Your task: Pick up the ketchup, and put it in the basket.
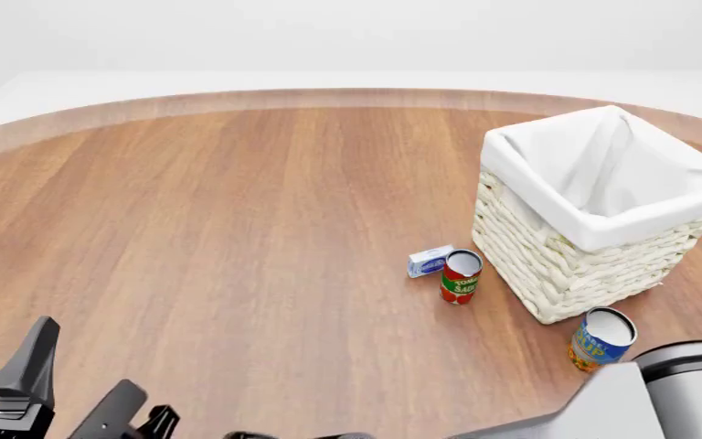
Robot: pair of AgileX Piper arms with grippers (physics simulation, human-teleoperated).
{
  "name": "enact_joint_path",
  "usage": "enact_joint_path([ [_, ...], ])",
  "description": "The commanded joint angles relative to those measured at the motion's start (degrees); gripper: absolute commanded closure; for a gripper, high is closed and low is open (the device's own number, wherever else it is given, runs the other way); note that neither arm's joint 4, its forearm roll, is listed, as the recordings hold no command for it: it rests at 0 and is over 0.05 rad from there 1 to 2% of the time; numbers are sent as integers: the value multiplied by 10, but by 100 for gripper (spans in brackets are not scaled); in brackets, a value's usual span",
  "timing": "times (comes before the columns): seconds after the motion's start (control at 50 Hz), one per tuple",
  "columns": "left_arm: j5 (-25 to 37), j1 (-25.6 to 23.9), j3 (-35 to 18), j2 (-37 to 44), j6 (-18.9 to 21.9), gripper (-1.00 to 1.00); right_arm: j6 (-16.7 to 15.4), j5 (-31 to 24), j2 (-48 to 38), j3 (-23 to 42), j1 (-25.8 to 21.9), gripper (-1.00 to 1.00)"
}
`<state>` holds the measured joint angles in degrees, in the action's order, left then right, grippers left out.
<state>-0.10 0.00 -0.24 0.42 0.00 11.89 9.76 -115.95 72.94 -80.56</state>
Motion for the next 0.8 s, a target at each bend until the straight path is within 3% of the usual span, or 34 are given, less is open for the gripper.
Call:
enact_joint_path([
  [0.02,0,0,0,0,0,-100,13,13,26,-20,5,100],
  [0.8,0,0,0,0,0,-100,40,65,104,-108,76,100],
])
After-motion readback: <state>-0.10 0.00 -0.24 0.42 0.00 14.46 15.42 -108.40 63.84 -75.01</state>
